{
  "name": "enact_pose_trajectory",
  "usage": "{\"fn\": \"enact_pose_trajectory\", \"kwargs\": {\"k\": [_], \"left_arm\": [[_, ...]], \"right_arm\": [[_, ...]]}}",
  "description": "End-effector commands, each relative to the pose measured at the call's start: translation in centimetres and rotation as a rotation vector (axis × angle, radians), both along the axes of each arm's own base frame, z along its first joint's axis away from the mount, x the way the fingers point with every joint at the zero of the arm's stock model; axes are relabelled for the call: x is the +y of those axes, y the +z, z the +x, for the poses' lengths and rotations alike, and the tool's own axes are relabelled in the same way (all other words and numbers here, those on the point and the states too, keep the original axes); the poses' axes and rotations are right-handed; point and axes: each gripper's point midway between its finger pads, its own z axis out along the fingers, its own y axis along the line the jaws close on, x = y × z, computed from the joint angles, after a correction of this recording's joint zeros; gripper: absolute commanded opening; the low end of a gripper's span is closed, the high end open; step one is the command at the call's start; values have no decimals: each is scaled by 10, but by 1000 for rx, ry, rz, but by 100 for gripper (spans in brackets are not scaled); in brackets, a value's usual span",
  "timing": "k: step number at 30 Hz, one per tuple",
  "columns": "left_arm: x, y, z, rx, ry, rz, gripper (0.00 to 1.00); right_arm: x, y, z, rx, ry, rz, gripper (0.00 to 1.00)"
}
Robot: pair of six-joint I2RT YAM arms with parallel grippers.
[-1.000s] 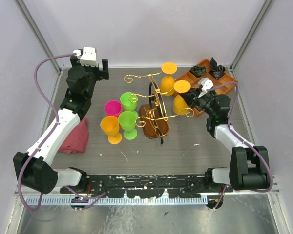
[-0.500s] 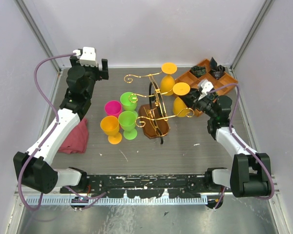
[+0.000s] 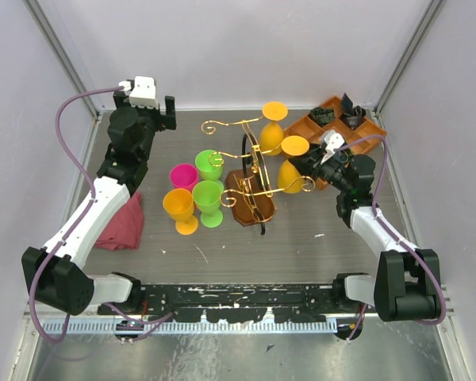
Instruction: Place the wine glass upside down on the wine glass rack
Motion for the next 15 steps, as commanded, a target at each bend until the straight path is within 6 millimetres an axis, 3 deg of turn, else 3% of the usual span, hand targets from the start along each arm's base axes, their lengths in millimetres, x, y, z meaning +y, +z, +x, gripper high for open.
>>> {"fn": "enact_pose_trajectory", "kwargs": {"k": [1, 15], "left_arm": [[6, 2, -1, -21, 21, -2, 98], [8, 2, 0, -13, 17, 2, 98]], "right_arm": [[-5, 14, 6, -48, -41, -16, 33], [-27, 20, 2, -38, -112, -69, 44]]}}
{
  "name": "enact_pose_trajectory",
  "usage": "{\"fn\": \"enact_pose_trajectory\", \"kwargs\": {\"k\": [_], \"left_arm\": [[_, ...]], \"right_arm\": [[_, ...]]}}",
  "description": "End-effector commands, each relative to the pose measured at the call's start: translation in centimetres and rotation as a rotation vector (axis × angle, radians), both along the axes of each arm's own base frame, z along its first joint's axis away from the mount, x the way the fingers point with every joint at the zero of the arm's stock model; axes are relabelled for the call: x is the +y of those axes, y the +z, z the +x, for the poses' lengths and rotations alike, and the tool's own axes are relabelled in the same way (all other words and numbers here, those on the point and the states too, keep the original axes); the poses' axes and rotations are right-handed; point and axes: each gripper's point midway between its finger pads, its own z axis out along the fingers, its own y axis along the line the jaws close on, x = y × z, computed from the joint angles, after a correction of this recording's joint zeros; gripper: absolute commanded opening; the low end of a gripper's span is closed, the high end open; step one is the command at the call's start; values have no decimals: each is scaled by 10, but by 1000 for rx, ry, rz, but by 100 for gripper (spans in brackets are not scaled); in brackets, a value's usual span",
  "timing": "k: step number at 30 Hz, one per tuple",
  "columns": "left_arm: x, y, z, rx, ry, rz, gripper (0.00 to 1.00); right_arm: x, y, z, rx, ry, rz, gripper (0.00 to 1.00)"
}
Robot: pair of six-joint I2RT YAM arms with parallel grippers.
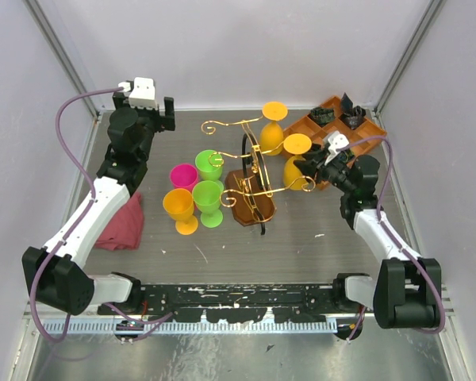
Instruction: Place the wine glass upside down on the wine glass rack
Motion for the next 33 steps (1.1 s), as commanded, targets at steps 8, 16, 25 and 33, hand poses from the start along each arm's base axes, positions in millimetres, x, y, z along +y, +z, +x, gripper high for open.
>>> {"fn": "enact_pose_trajectory", "kwargs": {"k": [8, 16, 25, 33], "left_arm": [[4, 0, 3, -6, 6, 3, 98], [4, -19, 3, 61, -4, 24, 98], [-16, -50, -27, 192, -173, 65, 98], [-37, -100, -34, 379, -293, 76, 98]], "right_arm": [[-14, 30, -25, -23, -56, -38, 49], [-49, 51, -14, -16, -276, -92, 50], [-80, 116, -5, -54, -467, -66, 55], [-76, 141, 0, 0, -463, 10, 55]]}}
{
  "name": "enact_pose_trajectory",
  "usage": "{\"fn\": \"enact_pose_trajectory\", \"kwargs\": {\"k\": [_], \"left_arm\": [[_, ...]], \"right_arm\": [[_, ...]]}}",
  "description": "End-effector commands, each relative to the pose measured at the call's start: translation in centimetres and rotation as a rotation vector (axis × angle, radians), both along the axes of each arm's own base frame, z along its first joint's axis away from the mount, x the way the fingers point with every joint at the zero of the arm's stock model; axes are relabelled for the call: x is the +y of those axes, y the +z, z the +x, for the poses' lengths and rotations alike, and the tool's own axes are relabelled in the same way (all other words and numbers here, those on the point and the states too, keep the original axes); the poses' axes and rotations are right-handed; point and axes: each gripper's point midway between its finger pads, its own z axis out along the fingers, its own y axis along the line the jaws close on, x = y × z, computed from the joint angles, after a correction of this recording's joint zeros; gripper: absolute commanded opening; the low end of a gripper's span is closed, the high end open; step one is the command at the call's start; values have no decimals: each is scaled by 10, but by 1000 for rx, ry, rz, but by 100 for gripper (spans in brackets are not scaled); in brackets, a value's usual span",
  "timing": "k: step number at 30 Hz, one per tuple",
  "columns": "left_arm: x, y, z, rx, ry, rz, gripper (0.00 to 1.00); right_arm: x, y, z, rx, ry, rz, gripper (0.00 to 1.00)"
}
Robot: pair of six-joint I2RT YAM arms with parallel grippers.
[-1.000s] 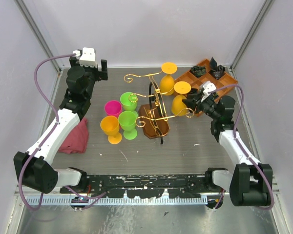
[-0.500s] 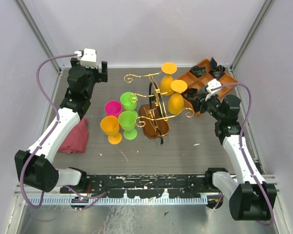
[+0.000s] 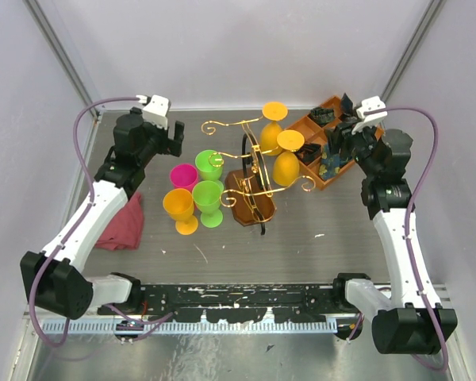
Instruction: Place the wine glass upside down on the wine glass rack
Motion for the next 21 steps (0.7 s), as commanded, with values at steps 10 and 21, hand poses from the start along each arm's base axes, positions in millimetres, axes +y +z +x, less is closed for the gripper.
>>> {"fn": "enact_pose_trajectory", "kwargs": {"k": [10, 21], "left_arm": [[-30, -62, 7, 221, -118, -31, 98], [-65, -77, 12, 278, -247, -94, 94]], "right_arm": [[-10, 23, -6, 28, -78, 66, 55], [-16, 17, -6, 46, -108, 57, 55]]}}
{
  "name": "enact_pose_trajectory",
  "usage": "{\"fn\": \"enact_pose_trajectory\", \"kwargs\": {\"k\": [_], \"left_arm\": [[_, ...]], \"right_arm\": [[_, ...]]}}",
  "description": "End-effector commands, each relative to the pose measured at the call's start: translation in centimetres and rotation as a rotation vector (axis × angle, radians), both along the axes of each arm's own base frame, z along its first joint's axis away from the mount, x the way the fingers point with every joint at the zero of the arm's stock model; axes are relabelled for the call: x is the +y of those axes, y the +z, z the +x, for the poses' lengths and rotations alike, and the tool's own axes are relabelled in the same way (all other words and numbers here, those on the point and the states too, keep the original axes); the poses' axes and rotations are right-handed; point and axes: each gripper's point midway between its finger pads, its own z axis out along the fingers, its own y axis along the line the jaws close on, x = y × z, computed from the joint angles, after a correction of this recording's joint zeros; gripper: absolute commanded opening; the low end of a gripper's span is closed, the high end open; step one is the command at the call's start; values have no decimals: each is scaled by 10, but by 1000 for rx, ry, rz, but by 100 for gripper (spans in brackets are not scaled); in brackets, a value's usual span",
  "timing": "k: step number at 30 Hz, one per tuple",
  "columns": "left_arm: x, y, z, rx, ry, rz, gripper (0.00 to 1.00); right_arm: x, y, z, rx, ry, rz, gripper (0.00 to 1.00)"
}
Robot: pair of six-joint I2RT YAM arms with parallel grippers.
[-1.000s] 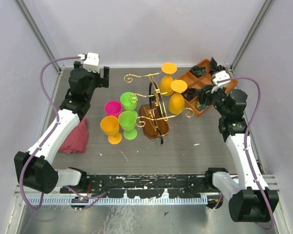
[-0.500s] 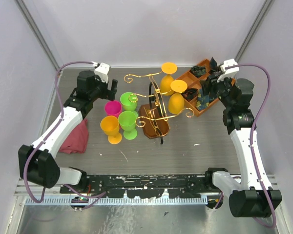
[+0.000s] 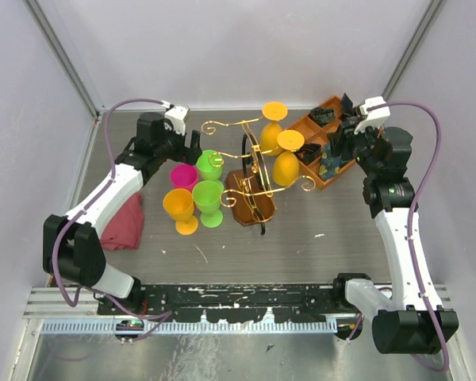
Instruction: Place the wine glass upside down on the wine glass rack
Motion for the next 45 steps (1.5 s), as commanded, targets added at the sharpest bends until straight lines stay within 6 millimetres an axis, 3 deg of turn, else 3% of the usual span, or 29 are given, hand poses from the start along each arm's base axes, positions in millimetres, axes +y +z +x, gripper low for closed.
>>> {"fn": "enact_pose_trajectory", "kwargs": {"k": [1, 4, 10, 24, 33, 41, 45], "left_arm": [[-18, 8, 5, -12, -57, -42, 92], [-19, -4, 6, 15, -64, -3, 86], [-20, -16, 8, 40, -66, 17, 60], [-20, -19, 10, 53, -63, 23, 1], [-8, -6, 16, 9, -6, 52, 0], [48, 21, 33, -47, 170, 93, 0], [60, 45, 36, -94, 201, 23, 0]], "right_arm": [[-5, 28, 0, -71, -29, -4, 55], [-6, 26, 1, -65, -31, -3, 55], [-6, 28, 0, -68, -34, 0, 55], [-4, 32, -2, -73, -32, 22, 55], [-3, 31, 0, -63, -28, 34, 55], [0, 34, 1, -63, -14, 47, 55], [6, 35, 5, -56, 14, 80, 55]]}}
